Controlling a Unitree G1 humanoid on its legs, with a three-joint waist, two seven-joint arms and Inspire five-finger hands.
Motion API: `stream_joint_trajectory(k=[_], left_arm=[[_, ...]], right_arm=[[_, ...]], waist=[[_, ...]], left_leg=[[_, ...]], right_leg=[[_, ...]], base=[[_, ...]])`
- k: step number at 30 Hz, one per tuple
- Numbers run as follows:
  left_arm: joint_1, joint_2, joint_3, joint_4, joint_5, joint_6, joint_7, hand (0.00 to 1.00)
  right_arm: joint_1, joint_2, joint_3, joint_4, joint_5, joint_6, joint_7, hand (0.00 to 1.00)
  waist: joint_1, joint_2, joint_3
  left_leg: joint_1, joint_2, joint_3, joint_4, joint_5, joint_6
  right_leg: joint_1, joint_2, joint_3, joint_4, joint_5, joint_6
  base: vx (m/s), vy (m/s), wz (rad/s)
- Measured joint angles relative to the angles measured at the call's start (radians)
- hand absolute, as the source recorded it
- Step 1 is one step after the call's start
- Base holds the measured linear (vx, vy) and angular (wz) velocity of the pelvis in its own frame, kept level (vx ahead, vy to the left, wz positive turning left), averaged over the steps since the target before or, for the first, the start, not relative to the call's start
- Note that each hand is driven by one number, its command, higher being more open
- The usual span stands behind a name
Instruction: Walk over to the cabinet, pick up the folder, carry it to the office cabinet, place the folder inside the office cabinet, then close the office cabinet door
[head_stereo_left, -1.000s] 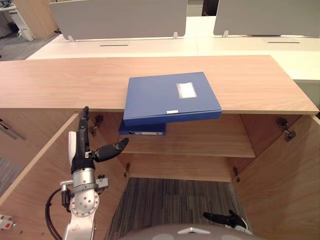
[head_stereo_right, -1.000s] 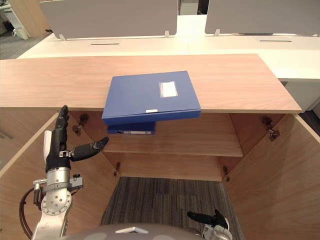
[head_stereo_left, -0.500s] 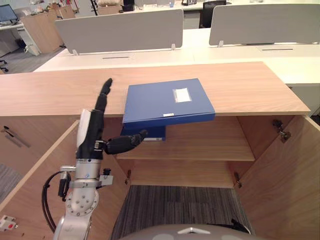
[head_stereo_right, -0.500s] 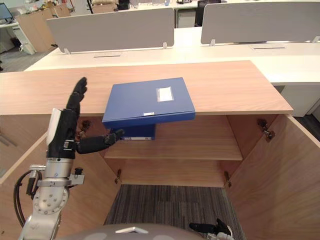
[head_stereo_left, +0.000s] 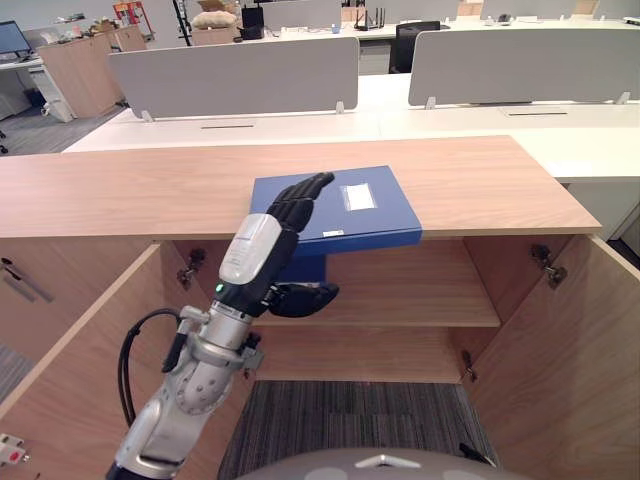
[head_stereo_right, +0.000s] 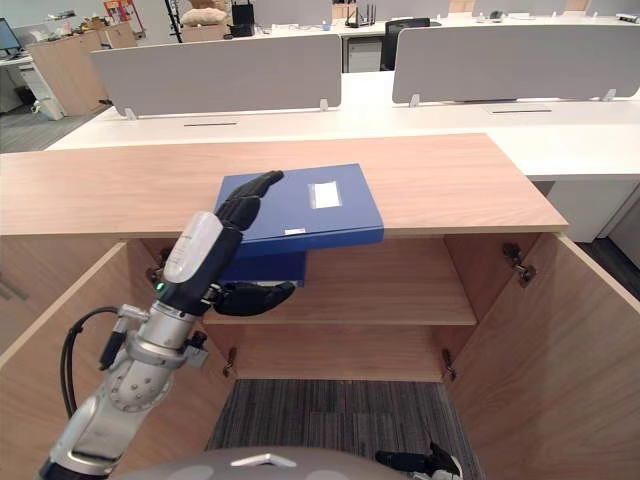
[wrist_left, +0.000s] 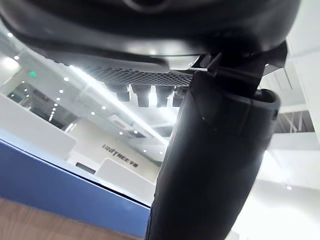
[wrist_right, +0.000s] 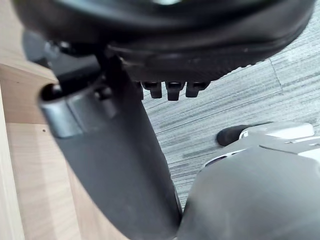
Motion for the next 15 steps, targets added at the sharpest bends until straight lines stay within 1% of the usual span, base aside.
stream_joint_trajectory(k=[3, 5, 7, 9, 15], left_arm=[[-0.036, 0.0, -0.034, 0.064, 0.095, 0.006, 0.044, 1.0], [-0.049, -0.001, -0.048, 0.112, 0.17, 0.023, 0.059, 1.0], [-0.052, -0.003, -0.049, 0.132, 0.205, 0.034, 0.075, 1.0], [-0.061, -0.013, -0.049, 0.153, 0.245, 0.061, 0.085, 1.0], [-0.068, -0.033, -0.049, 0.187, 0.294, 0.108, 0.099, 1.0]], right_arm=[[0.002, -0.002, 0.001, 0.003, 0.001, 0.0, -0.009, 1.0], [0.002, -0.003, 0.003, 0.003, 0.002, 0.0, -0.01, 1.0], [0.003, -0.003, 0.007, 0.003, 0.002, 0.0, -0.011, 1.0], [0.004, -0.002, 0.013, 0.004, 0.003, 0.0, -0.012, 1.0], [0.001, -0.002, 0.022, 0.003, 0.004, 0.0, -0.012, 1.0]], waist=[[0.0, 0.004, -0.004], [-0.01, 0.004, -0.004], [-0.014, 0.003, -0.004], [-0.016, -0.003, 0.001], [-0.019, -0.02, 0.012]], left_leg=[[0.019, -0.003, -0.002, -0.029, 0.008, 0.002], [0.032, -0.006, -0.006, -0.06, 0.02, 0.003], [0.037, -0.006, -0.007, -0.073, 0.025, 0.001], [0.035, -0.008, -0.008, -0.073, 0.025, 0.001], [0.033, -0.009, -0.027, -0.073, 0.024, -0.001]], right_leg=[[0.002, 0.002, 0.001, -0.002, 0.0, -0.002], [0.002, 0.003, 0.0, -0.011, 0.0, -0.002], [0.002, 0.004, -0.001, -0.015, 0.0, -0.002], [0.004, 0.003, -0.002, -0.019, 0.0, -0.001], [0.01, 0.002, -0.004, -0.034, 0.003, -0.004]], base=[[0.0, -0.001, -0.04], [0.0, 0.0, 0.0], [0.0, 0.0, 0.0], [0.0, 0.0, 0.0], [0.02, -0.012, 0.0]])
